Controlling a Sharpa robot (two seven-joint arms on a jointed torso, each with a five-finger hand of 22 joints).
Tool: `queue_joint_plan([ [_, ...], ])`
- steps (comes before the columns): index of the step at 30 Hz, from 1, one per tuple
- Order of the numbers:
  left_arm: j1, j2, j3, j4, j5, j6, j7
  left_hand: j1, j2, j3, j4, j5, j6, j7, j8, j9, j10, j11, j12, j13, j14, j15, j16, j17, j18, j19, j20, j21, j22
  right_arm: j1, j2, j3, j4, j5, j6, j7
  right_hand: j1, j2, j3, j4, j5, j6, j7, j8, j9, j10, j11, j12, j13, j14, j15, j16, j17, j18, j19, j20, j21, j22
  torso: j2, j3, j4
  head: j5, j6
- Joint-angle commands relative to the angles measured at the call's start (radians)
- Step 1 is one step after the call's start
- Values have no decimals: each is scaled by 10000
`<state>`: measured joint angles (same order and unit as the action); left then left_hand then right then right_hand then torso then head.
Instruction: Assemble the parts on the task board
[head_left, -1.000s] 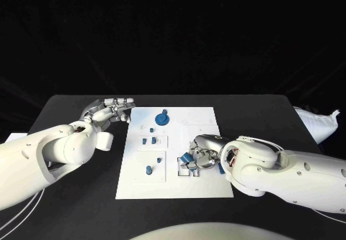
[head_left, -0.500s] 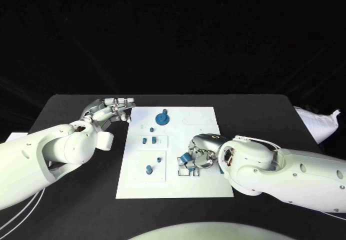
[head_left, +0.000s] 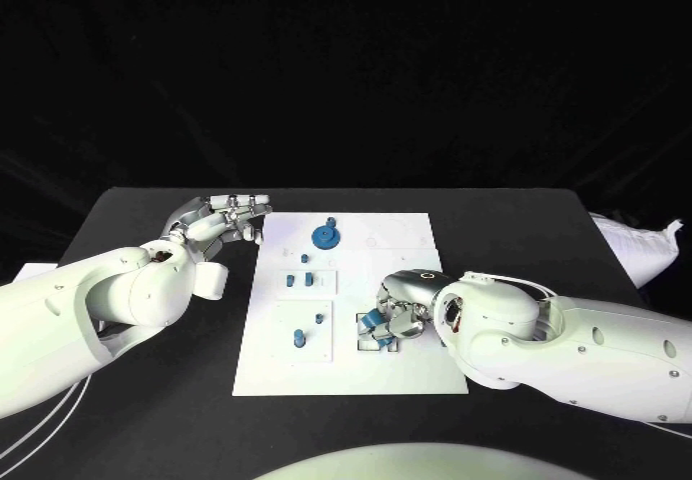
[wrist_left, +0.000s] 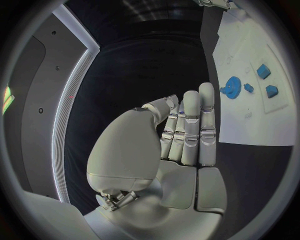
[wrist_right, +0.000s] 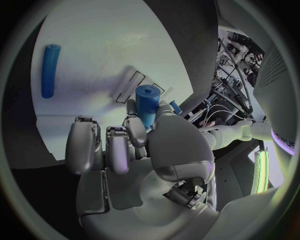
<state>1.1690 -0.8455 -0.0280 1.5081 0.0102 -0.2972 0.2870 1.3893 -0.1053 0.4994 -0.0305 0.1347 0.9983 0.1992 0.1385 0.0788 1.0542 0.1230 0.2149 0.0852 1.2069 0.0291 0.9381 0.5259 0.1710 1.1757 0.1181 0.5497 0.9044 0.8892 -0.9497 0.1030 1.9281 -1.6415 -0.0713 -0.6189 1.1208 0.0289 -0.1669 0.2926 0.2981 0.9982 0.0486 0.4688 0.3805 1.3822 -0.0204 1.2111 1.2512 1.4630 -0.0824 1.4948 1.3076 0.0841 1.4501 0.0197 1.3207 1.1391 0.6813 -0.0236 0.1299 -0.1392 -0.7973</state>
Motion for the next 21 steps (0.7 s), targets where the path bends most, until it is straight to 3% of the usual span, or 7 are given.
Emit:
queue_joint_plan([
  [1, 3, 22, 4, 28, 10, 186, 46, -71, -14, -44, -41, 30, -95, -5, 33, -11, -83, 7, 67, -15, -66, -11, 40, -10, 113, 27, 48, -58, -13, -5, 53, -5, -21, -316, 277, -58, -170, 15, -108, -6, -96, 61, 26, 30, 22, 69, -21, 2, 9, 825, -72, -58, 1399, -7, -16, -54, -55, -9, 8, -4, 13, -10, 17],
  [8, 3, 13, 4, 35, 10, 190, 35, -71, -14, -44, -41, 30, -95, -5, 33, -11, -83, 7, 67, -15, -66, -11, 40, -10, 113, 27, 48, -58, -13, -5, 90, -8, -41, -389, 251, -61, -657, 153, -627, -8, -1476, 40, 27, 16, 149, 64, -20, -105, 6, 821, -71, -90, 1374, -3, -21, -57, -93, -36, 14, -1, 15, -4, 20],
  [12, 3, 8, 4, 38, 10, 188, 32, -71, -14, -44, -41, 30, -95, -5, 33, -11, -83, 7, 67, -15, -66, -11, 40, -10, 113, 27, 48, -58, -13, -5, 95, -9, -42, -406, 251, -60, -824, 138, -822, -9, -1953, 30, 31, 7, 197, 56, -17, -152, 2, 817, -68, -110, 1354, -1, -24, -55, -108, -45, 11, -3, 16, -2, 13],
  [21, 3, 3, 4, 44, 9, 190, 21, -71, -14, -44, -41, 30, -95, -5, 33, -11, -83, 7, 67, -15, -66, -11, 40, -10, 113, 27, 48, -58, -13, -5, 99, -9, -33, -442, 266, -60, -903, 124, -916, -6, -2189, 23, 33, 0, 228, 43, -13, -198, -12, 811, -65, -134, 1327, 1, -30, -52, -123, -59, 11, 1, 16, 1, -4],
])
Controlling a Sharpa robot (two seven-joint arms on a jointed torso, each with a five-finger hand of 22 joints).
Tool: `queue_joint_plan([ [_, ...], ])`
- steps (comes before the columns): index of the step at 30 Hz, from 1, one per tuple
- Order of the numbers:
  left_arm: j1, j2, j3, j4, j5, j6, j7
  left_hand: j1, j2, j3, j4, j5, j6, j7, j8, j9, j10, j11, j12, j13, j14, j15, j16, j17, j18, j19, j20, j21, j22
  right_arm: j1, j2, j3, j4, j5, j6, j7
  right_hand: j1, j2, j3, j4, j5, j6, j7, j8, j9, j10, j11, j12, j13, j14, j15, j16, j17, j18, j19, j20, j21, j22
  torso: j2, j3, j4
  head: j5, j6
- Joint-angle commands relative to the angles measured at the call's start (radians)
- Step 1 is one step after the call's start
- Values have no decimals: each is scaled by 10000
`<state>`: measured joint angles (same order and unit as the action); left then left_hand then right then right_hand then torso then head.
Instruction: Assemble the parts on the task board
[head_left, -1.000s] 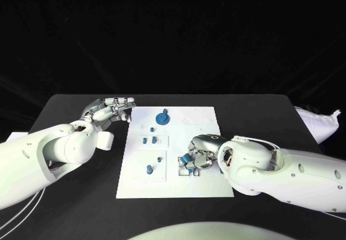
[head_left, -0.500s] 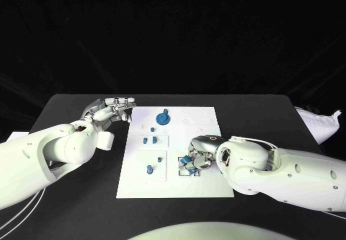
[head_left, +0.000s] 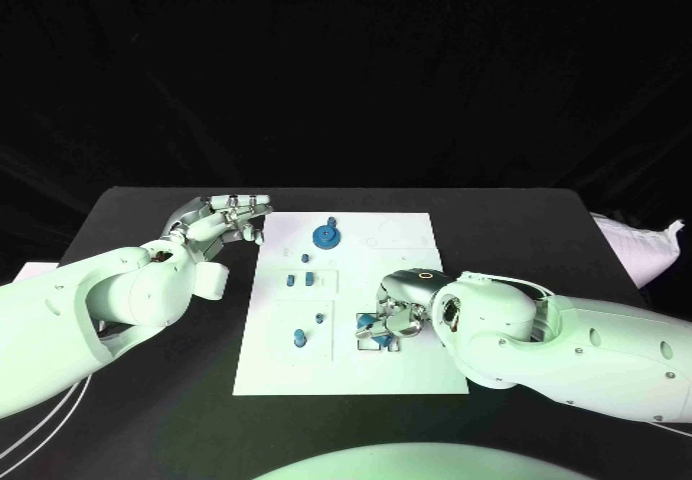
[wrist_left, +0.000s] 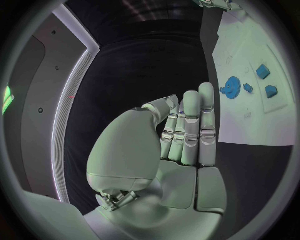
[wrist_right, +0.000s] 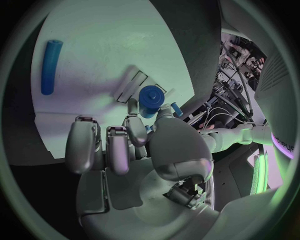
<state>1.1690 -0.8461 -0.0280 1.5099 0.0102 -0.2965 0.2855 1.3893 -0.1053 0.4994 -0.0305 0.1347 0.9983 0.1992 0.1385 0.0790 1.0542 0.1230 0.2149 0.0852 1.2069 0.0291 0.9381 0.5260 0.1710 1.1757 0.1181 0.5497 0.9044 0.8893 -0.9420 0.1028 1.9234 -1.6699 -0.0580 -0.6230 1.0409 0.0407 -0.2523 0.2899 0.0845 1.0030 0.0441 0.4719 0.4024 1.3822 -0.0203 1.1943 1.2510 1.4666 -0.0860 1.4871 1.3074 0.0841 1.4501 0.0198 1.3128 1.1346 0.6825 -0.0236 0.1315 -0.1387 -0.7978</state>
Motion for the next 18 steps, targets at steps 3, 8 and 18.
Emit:
queue_joint_plan([
  [3, 3, 5, 4, 30, 9, 184, 32, -71, -14, -44, -41, 30, -95, -5, 34, -12, -83, 6, 67, -15, -66, -11, 40, -11, 112, 27, 48, -58, -13, -6, 16, -7, 33, -196, 133, -17, -105, 7, -62, 20, -52, -25, 78, -31, 9, 47, -14, -21, -2, 775, -30, -56, 1328, 1, -29, -53, -43, -13, -1, -2, 2, -6, 0],
  [8, 3, -9, 4, 34, 2, 182, 25, -71, -14, -44, -41, 30, -95, -5, 34, -12, -83, 6, 67, -15, -66, -11, 40, -11, 112, 27, 48, -58, -13, -8, -21, -7, 150, -216, 119, -8, -108, 41, -60, 20, -44, -2, 70, -18, 20, 88, -19, 50, 61, 778, -31, -47, 1342, -7, -17, -53, -18, 29, 2, 3, 8, -6, -15],
  [18, 4, -44, 3, 47, -8, 226, 34, -74, -15, -46, -55, 30, -109, -1, 42, -16, -104, 10, 85, -19, -73, -9, 42, -22, 112, 25, 49, -64, -14, -20, -243, -6, 446, -473, 292, 1, -234, 74, -137, 27, -102, 101, 31, 35, 70, 190, -51, 177, 178, 803, -54, 26, 1452, -36, 40, -67, 85, 198, 0, 4, -5, 11, -40],
])
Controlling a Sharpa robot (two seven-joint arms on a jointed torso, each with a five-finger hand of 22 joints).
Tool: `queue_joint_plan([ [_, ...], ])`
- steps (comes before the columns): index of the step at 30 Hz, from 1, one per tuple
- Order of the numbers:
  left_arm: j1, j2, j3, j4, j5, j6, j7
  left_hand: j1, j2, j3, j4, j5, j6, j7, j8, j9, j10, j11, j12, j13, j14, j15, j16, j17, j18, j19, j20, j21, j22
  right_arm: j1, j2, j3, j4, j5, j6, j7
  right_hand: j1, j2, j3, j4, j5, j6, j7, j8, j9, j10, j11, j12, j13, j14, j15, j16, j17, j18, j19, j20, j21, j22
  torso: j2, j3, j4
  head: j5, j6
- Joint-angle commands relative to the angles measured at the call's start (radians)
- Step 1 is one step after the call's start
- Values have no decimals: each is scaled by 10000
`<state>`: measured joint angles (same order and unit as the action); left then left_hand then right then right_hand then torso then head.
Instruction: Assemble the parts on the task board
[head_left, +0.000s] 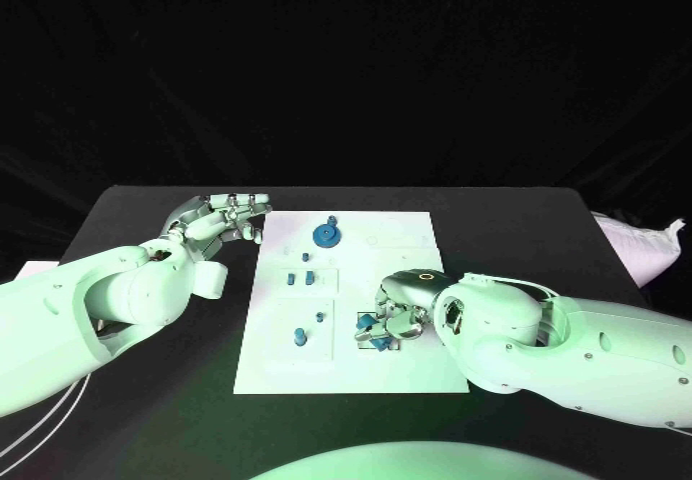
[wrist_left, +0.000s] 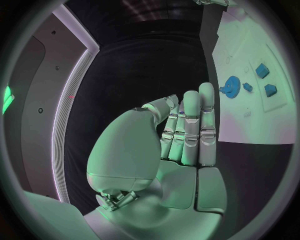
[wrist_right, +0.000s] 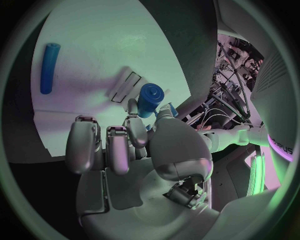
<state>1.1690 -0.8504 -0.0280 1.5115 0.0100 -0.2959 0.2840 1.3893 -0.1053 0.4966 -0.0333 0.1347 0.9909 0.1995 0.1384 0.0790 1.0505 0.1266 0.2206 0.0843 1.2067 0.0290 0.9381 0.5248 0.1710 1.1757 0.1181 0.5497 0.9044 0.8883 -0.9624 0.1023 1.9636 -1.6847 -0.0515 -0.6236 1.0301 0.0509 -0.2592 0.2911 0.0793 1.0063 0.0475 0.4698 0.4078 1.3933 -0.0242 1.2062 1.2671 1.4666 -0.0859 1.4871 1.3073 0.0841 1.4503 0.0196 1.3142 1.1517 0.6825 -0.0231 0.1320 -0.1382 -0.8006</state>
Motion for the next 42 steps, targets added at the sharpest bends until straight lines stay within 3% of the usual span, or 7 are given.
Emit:
queue_joint_plan([
  [1, 3, -4, 3, 33, -7, 228, 48, -74, -15, -17, -26, 30, -35, -4, 42, -17, -67, -26, 28, -9, -70, -7, 42, -10, 112, 25, 49, -64, -14, -10, -55, 0, 57, -364, 245, 6, -126, -28, -68, 15, -51, 68, -2, 56, 16, 79, -13, 58, 17, 803, -55, 26, 1453, -37, 38, -65, 70, 28, 1, 2, -11, 2, -14],
  [11, 3, -4, 3, 36, -11, 236, 46, -74, -18, -18, -31, 30, -41, -2, 44, -19, -74, -25, 32, -11, -73, -7, 42, -13, 112, 23, 50, -66, -15, -12, -108, 1, 88, -488, 432, 4, -79, 47, -67, -13, 108, 99, -22, 66, 42, 92, -32, 29, 7, 807, -73, 34, 1467, -39, 49, -81, 84, 48, -1, -4, 22, -44, 17],
  [42, 3, -6, 3, 29, -39, 208, 25, -72, -18, -17, -37, 31, -48, -1, 44, -21, -83, -24, 34, -12, -77, -6, 41, -16, 112, 21, 50, -68, -16, -17, -118, 3, 337, -309, 554, 36, 144, 228, -72, -34, 431, 166, -54, 81, 94, 183, -62, 117, 113, 848, -96, 170, 1668, -85, 123, -105, 234, 293, -7, -6, 26, -62, -34],
])
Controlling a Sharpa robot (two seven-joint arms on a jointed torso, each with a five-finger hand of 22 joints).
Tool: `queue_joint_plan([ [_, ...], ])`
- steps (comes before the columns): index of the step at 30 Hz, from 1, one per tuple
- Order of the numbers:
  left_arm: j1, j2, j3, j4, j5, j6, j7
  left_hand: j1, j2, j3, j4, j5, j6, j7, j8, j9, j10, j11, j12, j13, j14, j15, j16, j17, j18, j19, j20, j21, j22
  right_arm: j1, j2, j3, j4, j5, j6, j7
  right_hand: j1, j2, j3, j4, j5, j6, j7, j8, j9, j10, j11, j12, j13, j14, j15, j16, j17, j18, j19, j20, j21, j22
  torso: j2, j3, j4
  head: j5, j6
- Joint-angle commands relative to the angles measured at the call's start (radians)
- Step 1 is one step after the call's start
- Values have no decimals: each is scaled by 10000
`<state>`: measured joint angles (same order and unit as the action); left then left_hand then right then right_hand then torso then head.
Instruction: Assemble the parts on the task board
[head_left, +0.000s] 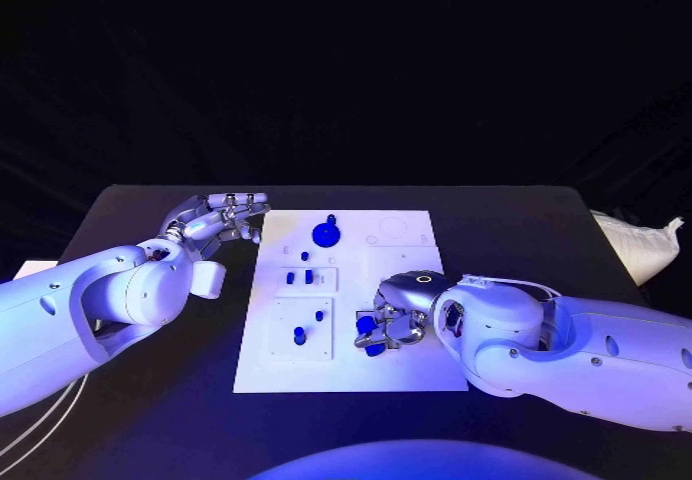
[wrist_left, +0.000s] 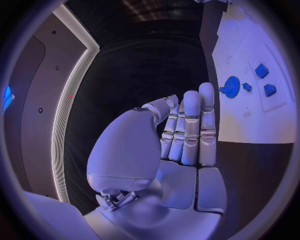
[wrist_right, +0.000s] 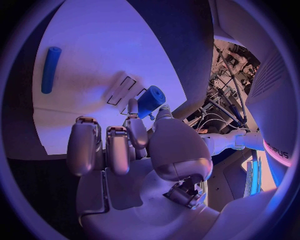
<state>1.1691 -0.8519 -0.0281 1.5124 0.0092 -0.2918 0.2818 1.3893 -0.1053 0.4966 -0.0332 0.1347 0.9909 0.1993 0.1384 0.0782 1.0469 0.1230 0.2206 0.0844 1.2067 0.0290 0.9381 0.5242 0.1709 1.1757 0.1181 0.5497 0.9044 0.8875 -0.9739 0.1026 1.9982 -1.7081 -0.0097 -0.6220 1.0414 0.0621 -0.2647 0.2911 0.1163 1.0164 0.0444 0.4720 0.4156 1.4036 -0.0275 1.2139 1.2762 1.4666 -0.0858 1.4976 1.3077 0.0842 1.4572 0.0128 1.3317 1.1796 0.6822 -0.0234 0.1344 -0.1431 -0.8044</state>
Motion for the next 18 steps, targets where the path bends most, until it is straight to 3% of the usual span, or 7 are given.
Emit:
queue_joint_plan([
  [1, 3, 11, 4, 19, -31, 168, 48, -72, -18, -18, -37, 31, -48, 1, 44, -12, -47, 13, 34, -14, -77, -6, 41, -10, 113, 21, 49, -68, -16, -10, -6, 0, -15, -84, 147, 18, 79, 136, -13, -44, 83, 71, -27, 59, 22, 87, -33, 43, 29, 850, -100, 72, 1673, -88, 58, -40, 67, 26, -4, -4, 4, -13, 2],
  [6, 3, 13, 4, 18, -31, 168, 45, -72, -18, -18, -37, 31, -48, 1, 44, -12, -47, 13, 34, -14, -77, -6, 41, -10, 113, 21, 49, -68, -16, -10, -21, 0, -68, -192, 193, 9, 375, 354, 69, -75, 239, 85, -40, 52, 51, 111, -45, 35, 49, 856, -112, 94, 1708, -94, 67, -54, 92, 64, -6, -8, 4, -15, -3],
  [18, 3, 7, 4, 19, -31, 173, 34, -72, -18, -18, -37, 31, -48, 1, 44, -12, -47, 13, 34, -14, -77, -6, 41, -10, 113, 21, 49, -68, -16, -9, -71, 3, -194, -425, 287, -7, 397, 423, 42, -29, 286, 105, -46, 53, 68, 138, -51, 62, 86, 872, -116, 154, 1796, -112, 93, -58, 153, 164, -4, -9, 13, -28, 0],
])
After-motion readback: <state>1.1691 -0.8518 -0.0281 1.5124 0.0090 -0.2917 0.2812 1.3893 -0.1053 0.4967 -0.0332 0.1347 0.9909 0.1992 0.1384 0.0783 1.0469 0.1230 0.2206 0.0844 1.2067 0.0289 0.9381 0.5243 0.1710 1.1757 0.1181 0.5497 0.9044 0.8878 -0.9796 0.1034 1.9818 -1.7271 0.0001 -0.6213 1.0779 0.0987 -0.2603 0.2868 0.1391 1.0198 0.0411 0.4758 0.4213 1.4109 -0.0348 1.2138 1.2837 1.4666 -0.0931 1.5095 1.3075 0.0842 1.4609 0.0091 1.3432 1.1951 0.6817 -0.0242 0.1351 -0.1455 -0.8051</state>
